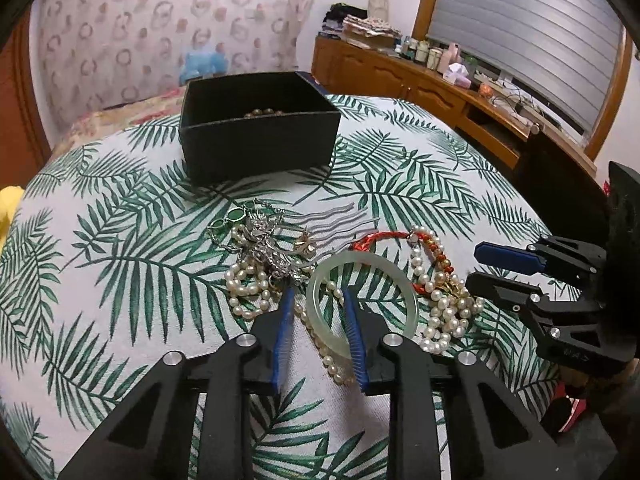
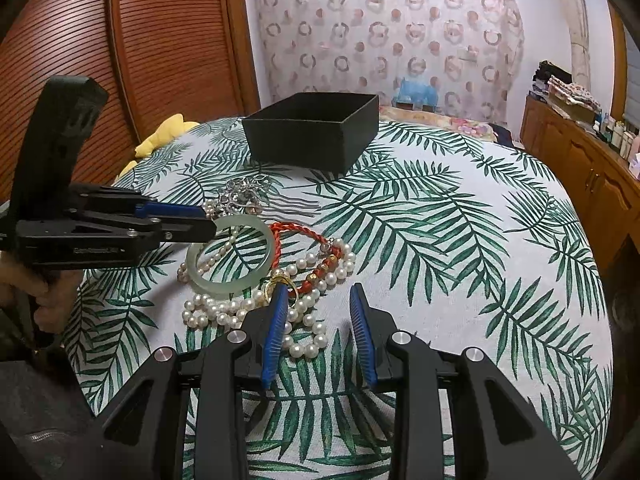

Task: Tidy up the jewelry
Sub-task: 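Lower the left gripper onto the green jade bangle and grasp it, then lift the jade bangle with the left gripper while the right gripper grasps a pearl necklace, then carry the jade bangle and pearl necklace over the black box with both grippers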

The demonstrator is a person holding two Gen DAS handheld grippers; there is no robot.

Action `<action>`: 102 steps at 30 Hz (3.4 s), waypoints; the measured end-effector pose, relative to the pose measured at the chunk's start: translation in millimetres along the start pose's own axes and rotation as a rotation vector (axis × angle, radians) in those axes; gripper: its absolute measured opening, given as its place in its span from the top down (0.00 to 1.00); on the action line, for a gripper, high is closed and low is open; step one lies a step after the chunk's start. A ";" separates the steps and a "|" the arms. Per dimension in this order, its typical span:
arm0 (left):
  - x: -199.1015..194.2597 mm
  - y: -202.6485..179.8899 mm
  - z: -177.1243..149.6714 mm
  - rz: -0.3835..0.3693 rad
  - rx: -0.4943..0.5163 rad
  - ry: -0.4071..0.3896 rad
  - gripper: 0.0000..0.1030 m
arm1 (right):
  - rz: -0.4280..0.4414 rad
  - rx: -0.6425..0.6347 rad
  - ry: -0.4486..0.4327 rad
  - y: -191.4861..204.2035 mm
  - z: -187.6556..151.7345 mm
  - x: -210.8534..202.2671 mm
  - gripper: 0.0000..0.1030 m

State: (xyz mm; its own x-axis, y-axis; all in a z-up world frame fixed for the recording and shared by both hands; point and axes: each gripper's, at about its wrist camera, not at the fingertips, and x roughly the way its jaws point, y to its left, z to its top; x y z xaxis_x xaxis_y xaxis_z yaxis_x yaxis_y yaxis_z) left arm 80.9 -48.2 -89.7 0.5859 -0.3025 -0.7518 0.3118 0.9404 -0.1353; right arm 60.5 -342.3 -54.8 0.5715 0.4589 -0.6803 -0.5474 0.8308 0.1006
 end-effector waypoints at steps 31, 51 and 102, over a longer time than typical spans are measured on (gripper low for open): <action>-53.3 0.6 -4.5 0.094 -0.001 -0.190 0.92 | -0.002 -0.018 0.010 2.9 -0.1 -0.4 0.66; -61.2 3.7 -8.9 0.085 -0.019 -0.215 0.92 | -0.071 -0.068 0.048 -9.2 28.1 13.0 0.73; -102.3 18.6 17.6 0.113 -0.028 -0.345 0.92 | -0.043 -0.213 -0.190 27.3 138.6 -77.3 0.92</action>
State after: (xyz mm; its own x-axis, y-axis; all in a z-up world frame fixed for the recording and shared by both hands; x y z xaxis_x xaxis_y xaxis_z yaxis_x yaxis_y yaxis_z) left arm 39.9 -2.4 -3.9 0.8348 -0.2268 -0.5017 0.2130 0.9733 -0.0856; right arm 86.1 -311.5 101.2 0.6902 0.4920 -0.5307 -0.6247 0.7752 -0.0939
